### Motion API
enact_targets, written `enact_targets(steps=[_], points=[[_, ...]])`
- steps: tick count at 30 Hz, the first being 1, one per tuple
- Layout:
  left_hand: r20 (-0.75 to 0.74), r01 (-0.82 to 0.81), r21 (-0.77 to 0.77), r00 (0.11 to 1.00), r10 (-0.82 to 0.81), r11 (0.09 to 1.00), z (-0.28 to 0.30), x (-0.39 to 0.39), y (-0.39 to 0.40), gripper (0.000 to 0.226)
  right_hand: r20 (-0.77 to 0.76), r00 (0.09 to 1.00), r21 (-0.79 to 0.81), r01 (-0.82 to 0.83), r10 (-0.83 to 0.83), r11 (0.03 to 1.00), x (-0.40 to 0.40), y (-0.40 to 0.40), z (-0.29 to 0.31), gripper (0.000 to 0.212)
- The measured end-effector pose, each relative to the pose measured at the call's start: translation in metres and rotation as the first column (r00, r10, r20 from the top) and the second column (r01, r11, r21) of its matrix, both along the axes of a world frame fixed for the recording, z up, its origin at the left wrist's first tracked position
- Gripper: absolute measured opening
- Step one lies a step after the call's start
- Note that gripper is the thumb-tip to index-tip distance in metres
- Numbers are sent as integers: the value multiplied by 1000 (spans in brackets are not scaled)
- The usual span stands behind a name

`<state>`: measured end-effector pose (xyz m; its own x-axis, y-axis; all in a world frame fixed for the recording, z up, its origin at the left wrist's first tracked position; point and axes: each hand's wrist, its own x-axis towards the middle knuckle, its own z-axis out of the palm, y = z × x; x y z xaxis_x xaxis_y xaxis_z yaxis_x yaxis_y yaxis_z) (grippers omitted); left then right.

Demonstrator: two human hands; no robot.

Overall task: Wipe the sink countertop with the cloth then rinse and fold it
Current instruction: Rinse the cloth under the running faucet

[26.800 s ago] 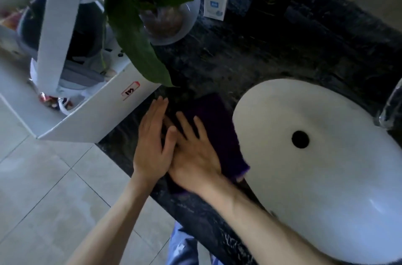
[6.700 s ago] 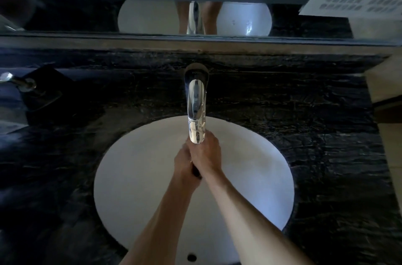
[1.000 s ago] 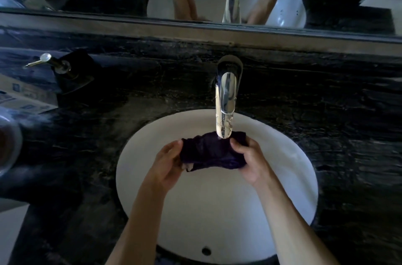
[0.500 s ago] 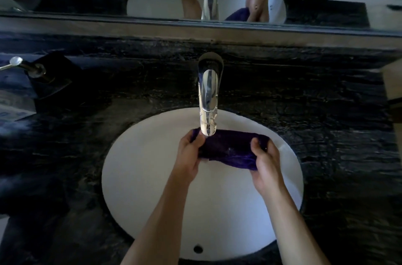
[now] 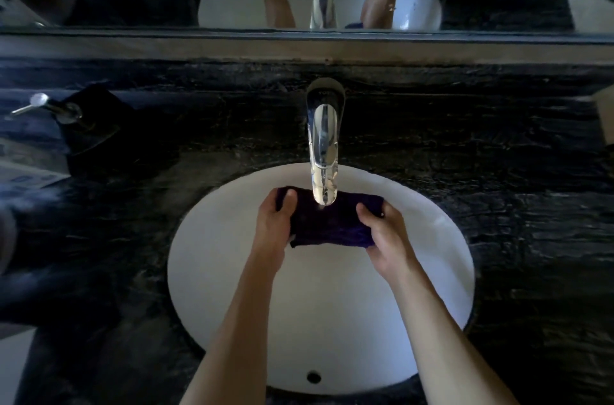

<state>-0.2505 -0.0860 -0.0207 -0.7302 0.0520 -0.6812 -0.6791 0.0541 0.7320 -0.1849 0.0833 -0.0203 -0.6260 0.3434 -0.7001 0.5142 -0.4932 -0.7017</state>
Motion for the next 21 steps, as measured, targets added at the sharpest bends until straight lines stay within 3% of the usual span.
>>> enact_targets(steps=[4, 6, 13, 21], points=[[-93, -51, -80, 995, 43, 995, 4, 3, -28, 17, -1, 975, 273, -215, 224, 938, -15, -16, -9, 13], [-138, -90, -126, 988, 73, 988, 5, 7, -40, 17, -14, 952, 303, -288, 307, 908, -20, -23, -11, 15], [-173, -175, -168, 974, 146, 970, 4, 13, -60, 20, -15, 944, 154, -324, 330, 933, -30, -40, -14, 19], [3, -222, -57, 975, 222, 973, -6, 13, -37, 18, 18, 987, 20, -160, 160, 987, -24, -26, -9, 13]])
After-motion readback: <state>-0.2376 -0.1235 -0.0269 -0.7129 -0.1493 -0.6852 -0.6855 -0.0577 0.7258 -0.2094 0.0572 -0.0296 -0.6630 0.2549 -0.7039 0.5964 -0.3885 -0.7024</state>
